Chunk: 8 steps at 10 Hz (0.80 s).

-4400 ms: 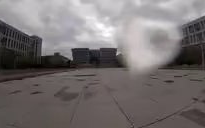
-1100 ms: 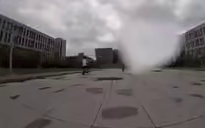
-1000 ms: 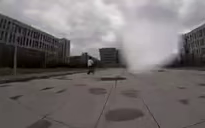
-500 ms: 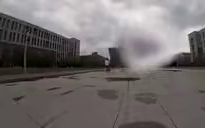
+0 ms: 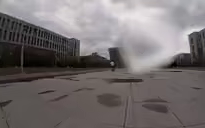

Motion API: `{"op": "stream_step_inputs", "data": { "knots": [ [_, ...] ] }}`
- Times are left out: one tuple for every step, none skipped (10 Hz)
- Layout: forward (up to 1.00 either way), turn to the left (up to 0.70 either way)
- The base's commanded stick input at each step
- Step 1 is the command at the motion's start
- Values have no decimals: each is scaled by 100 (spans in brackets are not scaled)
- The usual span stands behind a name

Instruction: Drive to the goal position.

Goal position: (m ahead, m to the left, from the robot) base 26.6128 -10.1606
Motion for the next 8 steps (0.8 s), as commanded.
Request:
{"op": "stream_step_inputs", "data": {
  "knots": [
    [70, 0],
    [70, 0],
    [70, 0],
    [70, 0],
    [70, 0],
    [70, 0],
    [70, 0],
    [70, 0]
  ]
}}
